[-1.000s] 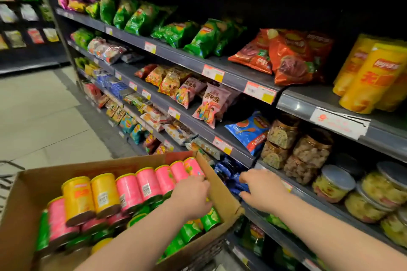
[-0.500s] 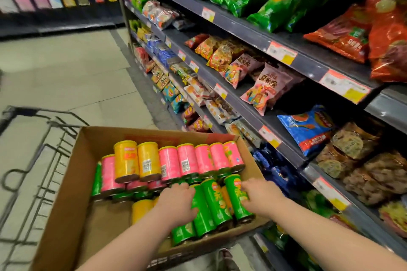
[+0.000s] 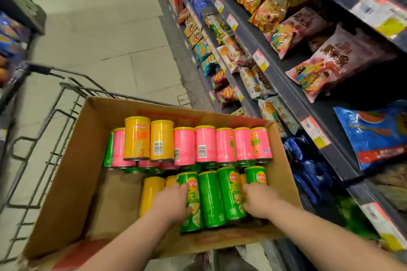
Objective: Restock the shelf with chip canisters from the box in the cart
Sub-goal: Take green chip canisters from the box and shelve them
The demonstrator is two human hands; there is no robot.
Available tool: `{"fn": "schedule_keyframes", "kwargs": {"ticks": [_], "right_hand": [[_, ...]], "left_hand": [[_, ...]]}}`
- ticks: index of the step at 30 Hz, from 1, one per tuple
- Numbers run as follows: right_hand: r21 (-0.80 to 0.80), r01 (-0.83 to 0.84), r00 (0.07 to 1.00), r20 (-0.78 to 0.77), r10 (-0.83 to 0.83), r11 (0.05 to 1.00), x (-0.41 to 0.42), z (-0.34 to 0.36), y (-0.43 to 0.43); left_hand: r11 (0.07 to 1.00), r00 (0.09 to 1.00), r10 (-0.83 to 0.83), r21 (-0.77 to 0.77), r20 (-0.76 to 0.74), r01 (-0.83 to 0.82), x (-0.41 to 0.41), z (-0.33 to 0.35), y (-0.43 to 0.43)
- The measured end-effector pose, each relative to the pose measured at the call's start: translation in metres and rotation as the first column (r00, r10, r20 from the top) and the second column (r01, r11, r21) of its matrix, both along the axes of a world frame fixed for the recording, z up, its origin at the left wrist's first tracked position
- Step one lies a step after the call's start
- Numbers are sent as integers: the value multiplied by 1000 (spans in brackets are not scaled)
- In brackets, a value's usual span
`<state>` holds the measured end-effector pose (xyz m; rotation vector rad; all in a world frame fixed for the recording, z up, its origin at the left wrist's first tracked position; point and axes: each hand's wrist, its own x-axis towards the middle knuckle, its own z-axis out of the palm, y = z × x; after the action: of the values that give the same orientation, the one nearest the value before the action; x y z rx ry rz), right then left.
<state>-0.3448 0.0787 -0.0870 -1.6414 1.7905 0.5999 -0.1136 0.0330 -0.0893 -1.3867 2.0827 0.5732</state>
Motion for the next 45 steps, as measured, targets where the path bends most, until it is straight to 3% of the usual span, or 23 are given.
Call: {"fn": "schedule_keyframes", "kwargs": {"ticks": [6,11,16,22,27,33,40,45], "right_hand": [[92,34,997,72,-41,995,-10,-31,-17],[186,156,961,199,-193,970,-10,-53,-18],[272,342,877,251,-409,900,-5,-75,-14],[344,500,729,328,-601,795,-1,-95,-15],[354,601,632,339,-697,717,4,-98,-13],[436,654,516,339,-786,618,-5,-76,-7],[427,693,434,397,-809,581,-7,-40,8],[335,744,403,464,-789,578,-4,-13,25]], "left_hand": [[965,971,240,108,0,-238,-6,-30,-1],[904,914,406,149,5,-402,-11,-46,2],[762,769,637,196,-51,-617,-12,-61,9],[608,611,788,252,-75,-753,-8,-70,9],[513,511,855,294,-92,-806,-10,-68,10],[481,465,875,331,-131,-812,-10,-57,9],[477,447,877,429,-176,-767,-20,-28,13],[534,469,845,460,-258,-709,-27,-6,19]]}}
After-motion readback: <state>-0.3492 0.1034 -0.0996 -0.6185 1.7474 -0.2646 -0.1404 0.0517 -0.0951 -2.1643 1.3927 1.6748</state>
